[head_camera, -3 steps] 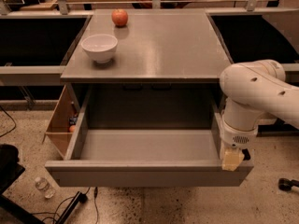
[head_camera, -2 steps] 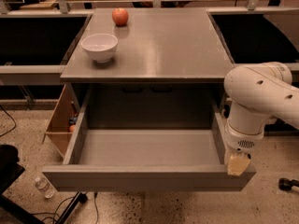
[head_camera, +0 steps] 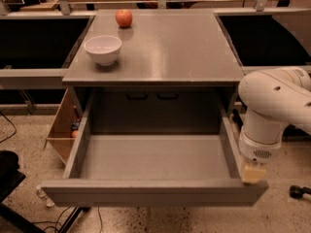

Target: Open top drawer

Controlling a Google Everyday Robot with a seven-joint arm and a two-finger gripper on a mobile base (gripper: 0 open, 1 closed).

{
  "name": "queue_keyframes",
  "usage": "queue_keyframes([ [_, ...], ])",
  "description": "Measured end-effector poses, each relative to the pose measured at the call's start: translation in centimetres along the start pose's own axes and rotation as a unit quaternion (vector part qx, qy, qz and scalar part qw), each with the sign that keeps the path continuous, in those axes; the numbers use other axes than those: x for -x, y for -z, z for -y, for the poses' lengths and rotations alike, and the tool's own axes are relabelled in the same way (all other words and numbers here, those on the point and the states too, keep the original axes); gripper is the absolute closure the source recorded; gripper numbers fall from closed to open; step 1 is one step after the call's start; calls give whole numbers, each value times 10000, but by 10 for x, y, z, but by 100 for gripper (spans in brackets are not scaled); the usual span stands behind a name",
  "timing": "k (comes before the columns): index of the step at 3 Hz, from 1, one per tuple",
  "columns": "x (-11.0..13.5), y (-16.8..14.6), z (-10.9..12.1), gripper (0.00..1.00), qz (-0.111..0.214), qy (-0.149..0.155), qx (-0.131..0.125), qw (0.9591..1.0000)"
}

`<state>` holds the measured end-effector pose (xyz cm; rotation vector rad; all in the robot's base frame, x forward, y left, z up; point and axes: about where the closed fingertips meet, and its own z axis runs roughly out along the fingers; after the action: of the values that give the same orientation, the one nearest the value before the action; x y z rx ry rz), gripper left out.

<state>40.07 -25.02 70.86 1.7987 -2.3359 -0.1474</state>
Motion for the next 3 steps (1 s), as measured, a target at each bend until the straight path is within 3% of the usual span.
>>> queue_keyframes([
  [1, 0, 0, 0, 100, 0, 0, 0, 10000],
  [3, 0, 0, 0, 50, 0, 0, 0, 10000],
])
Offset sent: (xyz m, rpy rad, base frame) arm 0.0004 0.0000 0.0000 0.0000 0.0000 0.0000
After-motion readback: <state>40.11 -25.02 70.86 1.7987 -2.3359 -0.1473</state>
